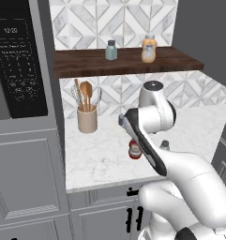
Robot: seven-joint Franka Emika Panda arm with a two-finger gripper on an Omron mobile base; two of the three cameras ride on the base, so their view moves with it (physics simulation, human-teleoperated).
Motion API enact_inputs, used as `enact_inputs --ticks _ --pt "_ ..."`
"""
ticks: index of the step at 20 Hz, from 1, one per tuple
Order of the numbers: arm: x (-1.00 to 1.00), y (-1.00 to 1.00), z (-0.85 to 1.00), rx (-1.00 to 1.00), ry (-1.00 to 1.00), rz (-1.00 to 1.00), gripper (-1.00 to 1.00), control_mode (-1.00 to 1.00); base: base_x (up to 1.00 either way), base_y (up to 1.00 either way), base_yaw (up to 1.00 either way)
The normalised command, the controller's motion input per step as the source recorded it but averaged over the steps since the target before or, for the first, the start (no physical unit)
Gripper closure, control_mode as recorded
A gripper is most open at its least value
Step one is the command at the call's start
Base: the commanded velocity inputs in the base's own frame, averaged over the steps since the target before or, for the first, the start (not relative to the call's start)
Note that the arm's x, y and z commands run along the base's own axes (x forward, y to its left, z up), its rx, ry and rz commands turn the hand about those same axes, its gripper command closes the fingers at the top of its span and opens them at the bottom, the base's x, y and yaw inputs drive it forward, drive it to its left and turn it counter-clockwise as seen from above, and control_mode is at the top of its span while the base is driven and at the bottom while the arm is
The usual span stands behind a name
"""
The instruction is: Put the shaker and condiment bottle from the counter next to their counterparts in the cabinet.
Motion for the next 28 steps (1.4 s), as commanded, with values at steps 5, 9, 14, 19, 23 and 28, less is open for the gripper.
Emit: enact_inputs --ticks 5,9,14,19,23,28 --pt "0.33 0.11 -0.22 0.0 0.0 -0.27 -1.0 -1.0 0.0 0.0 0.0" --pt "0.4 0.11 -0.14 0.02 0.0 -0.28 -1.0 -1.0 0.0 0.0 0.0" --pt "0.46 0.12 -0.13 0.05 0.0 -0.31 -1.0 -1.0 0.0 0.0 0.0" --pt "0.39 0.14 -0.13 0.05 0.0 -0.33 -1.0 -1.0 0.0 0.0 0.0" --pt "0.28 0.19 -0.09 0.0 -0.05 -0.36 -1.0 -1.0 0.0 0.0 0.0" --pt "0.02 0.21 -0.09 -0.02 -0.08 -0.25 -1.0 -1.0 0.0 0.0 0.0"
